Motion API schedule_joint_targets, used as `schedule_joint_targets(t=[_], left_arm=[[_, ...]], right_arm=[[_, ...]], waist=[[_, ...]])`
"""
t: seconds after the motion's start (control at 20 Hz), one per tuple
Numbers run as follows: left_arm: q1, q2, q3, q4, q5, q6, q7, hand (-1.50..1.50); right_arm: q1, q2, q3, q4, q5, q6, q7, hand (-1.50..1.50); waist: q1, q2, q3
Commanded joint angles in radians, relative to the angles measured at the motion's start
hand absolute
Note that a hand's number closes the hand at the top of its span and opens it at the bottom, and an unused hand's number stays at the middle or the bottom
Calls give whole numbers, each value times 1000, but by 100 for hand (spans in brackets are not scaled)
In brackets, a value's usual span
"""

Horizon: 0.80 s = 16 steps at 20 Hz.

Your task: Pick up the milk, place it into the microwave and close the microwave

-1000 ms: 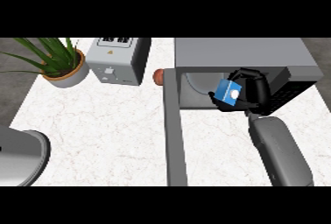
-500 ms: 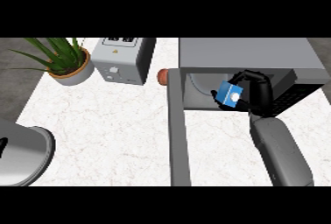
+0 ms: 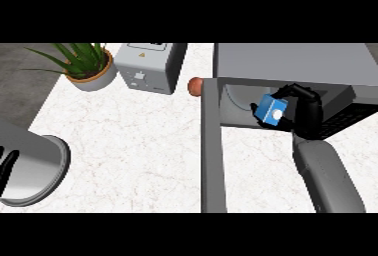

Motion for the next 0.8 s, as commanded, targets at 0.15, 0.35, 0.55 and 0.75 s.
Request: schedule_joint_targets(t=[0.15, 0.35, 0.55, 0.75], left_arm=[[-25, 8, -18, 12, -36, -8, -3, -150], [-35, 25, -13, 2, -51, -6, 5, -150], [-46, 26, -23, 13, -68, -9, 3, -150], [-67, 27, -40, 9, -82, -5, 8, -150]], right_arm=[[-151, 0, -70, 153, 30, -172, 168, 150], [-91, -37, -58, 146, 131, -280, 95, -150], [-86, -29, -72, 127, 160, -317, 86, -150], [-62, -14, -79, 121, 173, -325, 77, -150]], waist=[[87, 72, -12], [104, 78, -15], [123, 82, -15], [133, 87, -12]])
